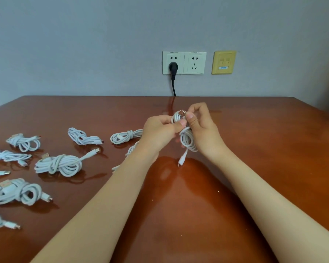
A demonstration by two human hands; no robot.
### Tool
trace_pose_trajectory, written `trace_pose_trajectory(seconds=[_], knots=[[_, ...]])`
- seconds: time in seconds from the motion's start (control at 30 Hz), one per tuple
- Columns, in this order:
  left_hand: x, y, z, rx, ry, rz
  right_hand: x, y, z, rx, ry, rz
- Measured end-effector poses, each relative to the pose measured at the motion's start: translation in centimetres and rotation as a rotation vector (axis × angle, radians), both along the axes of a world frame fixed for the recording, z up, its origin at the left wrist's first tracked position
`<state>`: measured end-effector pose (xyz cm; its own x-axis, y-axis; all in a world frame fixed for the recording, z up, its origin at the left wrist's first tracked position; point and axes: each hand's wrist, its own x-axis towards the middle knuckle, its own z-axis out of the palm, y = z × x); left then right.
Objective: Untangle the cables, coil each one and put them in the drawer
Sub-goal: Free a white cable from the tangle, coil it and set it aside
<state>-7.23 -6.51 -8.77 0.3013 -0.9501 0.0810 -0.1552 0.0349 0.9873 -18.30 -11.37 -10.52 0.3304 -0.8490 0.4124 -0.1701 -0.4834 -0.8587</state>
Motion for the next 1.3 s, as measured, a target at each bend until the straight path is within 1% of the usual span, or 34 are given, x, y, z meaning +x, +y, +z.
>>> trace_pose_trajectory(seconds=[0.03, 0.1, 0.17, 0.23, 0.3, 0.37, 0.6, 0.7, 0.87, 1.0, 1.13, 1.2, 1.23, 1.3], knots=[[0.0, -0.1, 0.0, -0.026, 0.009, 0.028, -0.2, 0.0, -0.1, -0.094, 0.086, -0.065], [0.4, -0.4, -0.3, -0.052, 0.006, 0.064, -0.3, 0.1, -0.3, -0.193, 0.168, -0.122], [0.6, -0.4, -0.4, -0.013, 0.048, 0.053, -0.4, 0.2, -0.4, -0.272, 0.245, -0.155], [0.6, -0.4, -0.4, 0.005, 0.078, 0.05, -0.4, 0.3, -0.2, -0.403, 0.328, -0.233], [0.5, -0.6, -0.6, -0.01, 0.062, 0.067, -0.6, 0.5, 0.2, -0.49, 0.343, -0.268], [0.5, -0.8, -0.8, -0.017, 0.059, 0.094, -0.6, 0.7, 0.4, -0.518, 0.363, -0.237], [0.2, -0.7, -1.0, -0.019, 0.011, 0.097, -0.6, 0.8, 1.1, -0.449, 0.449, -0.109], [0.3, -0.8, -1.2, -0.021, 0.006, 0.096, -0.5, 0.8, 1.3, -0.389, 0.5, -0.128], [-0.2, -1.1, -1.7, -0.095, -0.117, 0.055, -0.6, 0.6, 1.6, -0.268, 0.547, -0.184], [-0.2, -1.2, -1.8, -0.139, -0.206, 0.07, -0.7, 0.6, 2.0, -0.233, 0.605, -0.18], [-0.6, -0.9, -1.6, -0.163, -0.321, 0.058, -0.7, 0.5, 1.9, -0.241, 0.671, -0.191], [-0.5, -0.9, -1.5, -0.168, -0.357, 0.05, -1.1, 0.4, 1.7, -0.196, 0.608, -0.208], [-0.5, -0.8, -1.5, -0.172, -0.37, 0.049, -1.4, 0.2, 1.7, -0.13, 0.533, -0.206], [-0.6, -0.8, -1.3, -0.178, -0.383, 0.049, -1.9, -0.1, 1.5, 0.094, 0.312, -0.18]])
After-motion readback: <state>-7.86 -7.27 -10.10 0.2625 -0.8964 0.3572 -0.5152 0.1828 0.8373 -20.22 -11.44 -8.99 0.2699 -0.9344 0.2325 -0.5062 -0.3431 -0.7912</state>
